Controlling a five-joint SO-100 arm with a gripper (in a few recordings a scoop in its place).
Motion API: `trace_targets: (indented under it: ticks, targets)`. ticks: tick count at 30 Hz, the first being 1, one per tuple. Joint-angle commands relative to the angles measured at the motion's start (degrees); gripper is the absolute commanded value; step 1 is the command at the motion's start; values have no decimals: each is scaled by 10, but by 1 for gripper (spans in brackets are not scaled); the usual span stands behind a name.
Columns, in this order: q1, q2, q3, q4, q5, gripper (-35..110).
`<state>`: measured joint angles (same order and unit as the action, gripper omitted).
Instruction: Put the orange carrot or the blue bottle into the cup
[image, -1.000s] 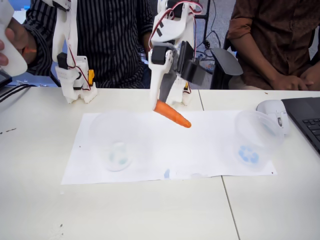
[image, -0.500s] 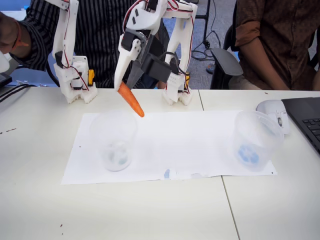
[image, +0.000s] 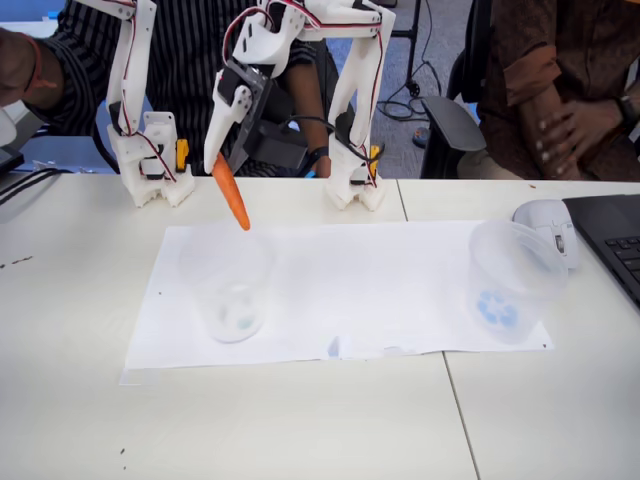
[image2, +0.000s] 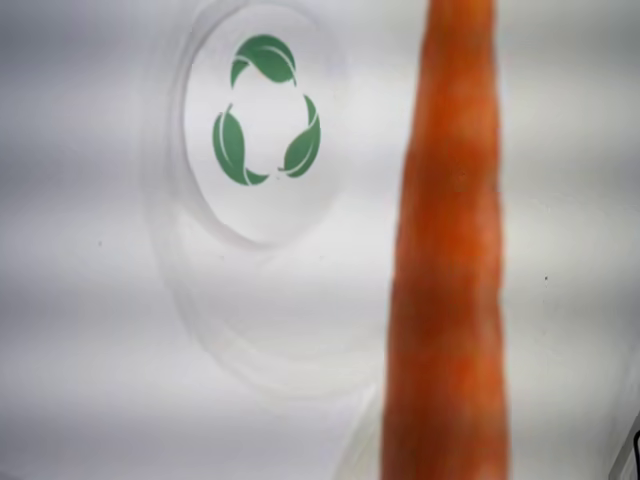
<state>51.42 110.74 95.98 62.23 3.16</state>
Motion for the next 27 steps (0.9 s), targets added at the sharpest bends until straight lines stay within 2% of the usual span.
trace_targets:
  ticks: [1,27]
  targets:
    - [5,69,-17,-10,8,13]
    - [-36,35,-18,-12,14,13]
